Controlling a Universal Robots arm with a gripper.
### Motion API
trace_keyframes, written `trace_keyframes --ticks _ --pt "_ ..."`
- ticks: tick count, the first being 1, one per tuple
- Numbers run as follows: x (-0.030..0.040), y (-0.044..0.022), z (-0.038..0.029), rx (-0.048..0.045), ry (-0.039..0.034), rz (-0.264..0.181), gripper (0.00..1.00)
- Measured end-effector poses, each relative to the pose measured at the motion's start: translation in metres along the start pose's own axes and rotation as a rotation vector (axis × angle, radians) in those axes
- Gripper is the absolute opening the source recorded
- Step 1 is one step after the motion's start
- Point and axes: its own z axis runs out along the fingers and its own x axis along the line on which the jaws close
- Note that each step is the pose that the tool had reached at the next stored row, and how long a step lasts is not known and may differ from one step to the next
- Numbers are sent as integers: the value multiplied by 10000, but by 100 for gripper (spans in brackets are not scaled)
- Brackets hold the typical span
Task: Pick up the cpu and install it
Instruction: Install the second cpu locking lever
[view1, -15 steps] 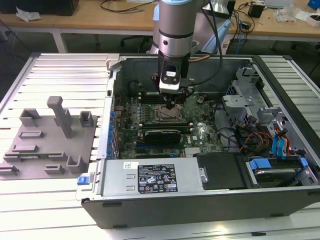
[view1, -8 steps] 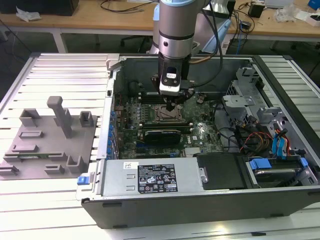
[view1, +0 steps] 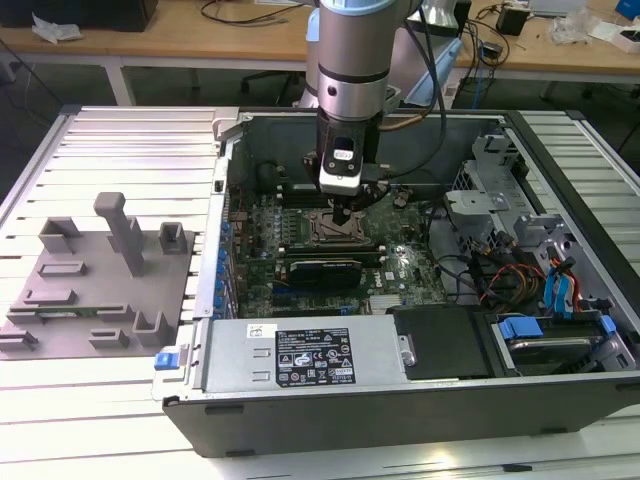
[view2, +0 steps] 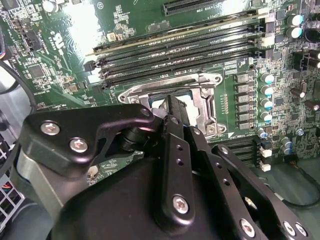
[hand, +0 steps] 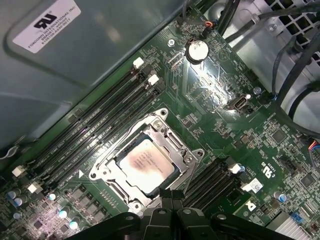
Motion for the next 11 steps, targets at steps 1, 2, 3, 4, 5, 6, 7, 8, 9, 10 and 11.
trace_keyframes --ticks 1,2,3,4,5,6,7,8,9,10,11 --pt "-1 -1 0 0 0 1 11" --pt "-1 -2 0 0 0 1 11" --pt "-3 -4 0 0 0 0 11" --pt "-4 -5 0 0 1 0 11" --pt "-5 -6 1 -1 1 1 11" --pt "-15 -16 1 0 1 0 11" --pt "-26 -29 2 0 1 0 11" --pt "-35 -38 2 0 0 0 11" --pt "-43 -48 3 -1 1 1 11" --pt "-57 -63 4 -2 2 0 11" --pt "-69 -76 5 -2 2 1 11"
